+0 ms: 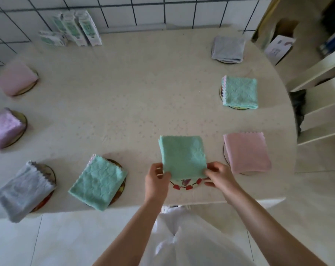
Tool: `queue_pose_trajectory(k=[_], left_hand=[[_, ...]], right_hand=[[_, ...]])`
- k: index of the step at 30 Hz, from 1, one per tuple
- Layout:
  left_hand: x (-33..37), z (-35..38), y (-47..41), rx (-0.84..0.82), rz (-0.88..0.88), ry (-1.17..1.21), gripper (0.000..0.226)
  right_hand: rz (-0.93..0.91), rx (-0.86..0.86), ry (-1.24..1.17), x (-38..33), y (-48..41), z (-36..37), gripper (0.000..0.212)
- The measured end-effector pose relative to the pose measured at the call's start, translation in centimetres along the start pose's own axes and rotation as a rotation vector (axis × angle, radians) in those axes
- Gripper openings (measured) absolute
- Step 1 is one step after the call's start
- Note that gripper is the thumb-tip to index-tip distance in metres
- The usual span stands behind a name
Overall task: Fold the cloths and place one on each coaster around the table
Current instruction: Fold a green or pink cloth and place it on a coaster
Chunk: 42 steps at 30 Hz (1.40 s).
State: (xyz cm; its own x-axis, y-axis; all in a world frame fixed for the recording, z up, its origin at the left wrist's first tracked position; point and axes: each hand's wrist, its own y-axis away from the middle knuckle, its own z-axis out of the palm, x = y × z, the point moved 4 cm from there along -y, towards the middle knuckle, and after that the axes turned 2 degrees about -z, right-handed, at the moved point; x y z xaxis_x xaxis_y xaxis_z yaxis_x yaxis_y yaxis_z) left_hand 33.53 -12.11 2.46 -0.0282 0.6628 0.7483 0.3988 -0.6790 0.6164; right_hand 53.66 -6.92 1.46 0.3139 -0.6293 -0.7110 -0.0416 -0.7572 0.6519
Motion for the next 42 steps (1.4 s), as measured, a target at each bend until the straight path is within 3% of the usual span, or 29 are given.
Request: queue_pose_trajectory(k=[4, 7, 14, 19, 25, 42], left_hand=[[-1.6, -0.1, -1.7, -0.042, -0.125, -0.071, 0.029], [-3.0, -0.5, -1.9, -0.004, -0.181, -0.070, 0.023], [-4.4, -0.9, -1.9, 0.050, -0.188, -0.064, 0.017], [-4.5, -1.6, -2.0, 0.047, -0.205, -0.127, 0.015], [-4.3, -5.8, -1.8, 0.100, -0.147, -0.187, 0.015], [-10.0, -23.0, -1.7, 0.122, -0.248, -0.074, 0.011]], right_hand=[[0.123, 0.009, -0.084, 2.6, -0.2, 0.9, 0.006], [0.131, 0.015, 0.010, 4.0, -0.4, 1.1, 0.007], [0.030, 0.080, 0.205, 3.9, -0.6, 0.8, 0.007], [-0.097, 0.091, 0.479, 3.3, -0.5, 0.3, 0.016], [-0.318, 0.134, 0.545, -0.2, 0.7, 1.1, 0.015], [-0.373, -0.094, 0.629, -4.9, 3.9, 21.7, 0.020]])
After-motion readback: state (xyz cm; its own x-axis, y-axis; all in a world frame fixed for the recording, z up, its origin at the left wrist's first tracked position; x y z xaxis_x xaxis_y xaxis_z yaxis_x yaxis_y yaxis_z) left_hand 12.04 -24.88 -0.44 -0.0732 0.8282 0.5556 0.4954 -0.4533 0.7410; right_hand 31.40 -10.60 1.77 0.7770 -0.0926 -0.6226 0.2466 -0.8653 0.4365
